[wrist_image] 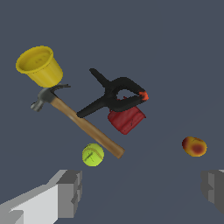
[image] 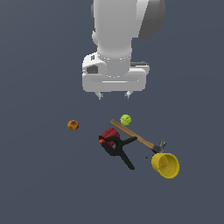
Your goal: Pick up a designated object from a clutter of objects.
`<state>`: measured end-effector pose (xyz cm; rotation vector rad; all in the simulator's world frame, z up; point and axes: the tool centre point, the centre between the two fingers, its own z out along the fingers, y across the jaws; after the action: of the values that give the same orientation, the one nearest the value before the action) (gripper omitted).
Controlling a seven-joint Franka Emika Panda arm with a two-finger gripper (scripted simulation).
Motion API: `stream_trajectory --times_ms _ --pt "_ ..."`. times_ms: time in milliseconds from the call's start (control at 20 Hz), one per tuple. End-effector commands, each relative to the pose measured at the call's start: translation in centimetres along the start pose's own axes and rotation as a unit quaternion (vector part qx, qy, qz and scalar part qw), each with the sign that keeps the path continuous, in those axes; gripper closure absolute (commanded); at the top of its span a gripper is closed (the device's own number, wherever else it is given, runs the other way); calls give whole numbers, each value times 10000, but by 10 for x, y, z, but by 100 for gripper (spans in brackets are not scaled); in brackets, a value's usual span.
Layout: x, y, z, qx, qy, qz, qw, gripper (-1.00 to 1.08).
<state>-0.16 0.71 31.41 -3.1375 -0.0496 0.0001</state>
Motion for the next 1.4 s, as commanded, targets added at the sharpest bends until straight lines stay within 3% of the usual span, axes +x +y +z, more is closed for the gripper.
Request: stream_trajectory --times_ms 0,750,1350 --pt "0 0 0 0 0 0 10000 -92" --pt "7 11 2 74 72 75 9999 -92" --pt "0 -9 55 33 52 674 9977 -92"
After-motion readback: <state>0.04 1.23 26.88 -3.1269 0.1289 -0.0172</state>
